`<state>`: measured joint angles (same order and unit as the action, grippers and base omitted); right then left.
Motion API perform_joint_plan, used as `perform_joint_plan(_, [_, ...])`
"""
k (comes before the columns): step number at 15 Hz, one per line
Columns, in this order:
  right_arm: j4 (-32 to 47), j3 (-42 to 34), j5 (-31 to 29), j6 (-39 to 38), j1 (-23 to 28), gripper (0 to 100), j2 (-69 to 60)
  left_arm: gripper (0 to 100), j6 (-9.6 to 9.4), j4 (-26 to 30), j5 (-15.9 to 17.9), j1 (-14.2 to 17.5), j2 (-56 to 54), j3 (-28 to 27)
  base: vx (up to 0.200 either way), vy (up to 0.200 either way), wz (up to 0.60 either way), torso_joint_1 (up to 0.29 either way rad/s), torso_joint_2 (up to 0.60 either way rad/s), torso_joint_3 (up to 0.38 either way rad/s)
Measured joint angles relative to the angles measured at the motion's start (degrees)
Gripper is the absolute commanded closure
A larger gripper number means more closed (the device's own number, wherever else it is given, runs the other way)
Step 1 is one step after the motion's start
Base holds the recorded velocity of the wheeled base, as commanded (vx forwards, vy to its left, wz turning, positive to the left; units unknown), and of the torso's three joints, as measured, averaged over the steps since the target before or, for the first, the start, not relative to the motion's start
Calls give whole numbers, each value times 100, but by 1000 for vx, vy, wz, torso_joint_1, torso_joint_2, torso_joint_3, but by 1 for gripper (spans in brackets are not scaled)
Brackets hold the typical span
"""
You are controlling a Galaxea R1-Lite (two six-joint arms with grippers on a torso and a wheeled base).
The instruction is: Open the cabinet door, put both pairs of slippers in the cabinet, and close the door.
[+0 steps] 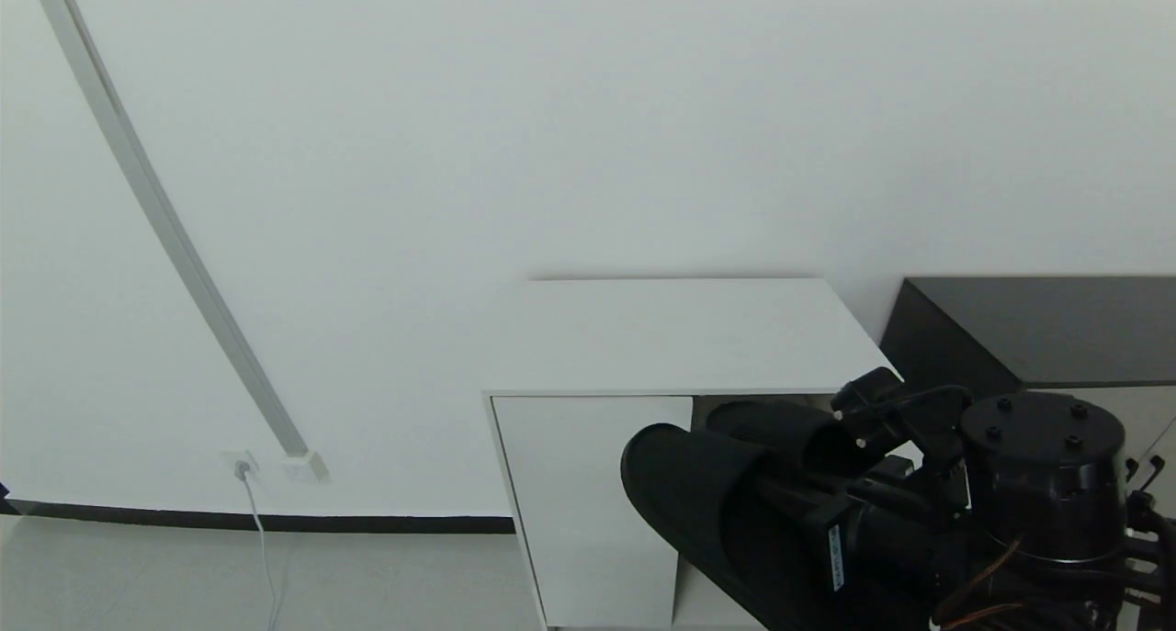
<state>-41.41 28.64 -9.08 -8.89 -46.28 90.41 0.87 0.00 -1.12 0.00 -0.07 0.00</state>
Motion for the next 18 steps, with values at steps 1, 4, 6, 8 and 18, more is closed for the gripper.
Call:
perform_joint_plan(1, [-5,-2,-2,2,0,100,0,100,0,0,1,0,0,0,0,-200,0,2,2,-2])
perform_joint_plan(4, [-2,-35,-5,2,5,100,-5,100,0,0,0,0,0,0,0,-200,0,2,-1,2])
perform_joint_plan(6, [-7,-41,-6,0,6,100,-5,100,0,-2,1,0,0,0,0,-200,0,2,2,0])
perform_joint_plan(8, [-16,-46,-2,-2,6,100,-5,100,-2,-2,0,0,0,0,0,-200,0,-2,2,2])
perform_joint_plan(18, [-87,-111,6,11,-11,100,24,100,6,-2,0,-7,0,0,0,0,0,0,0,0])
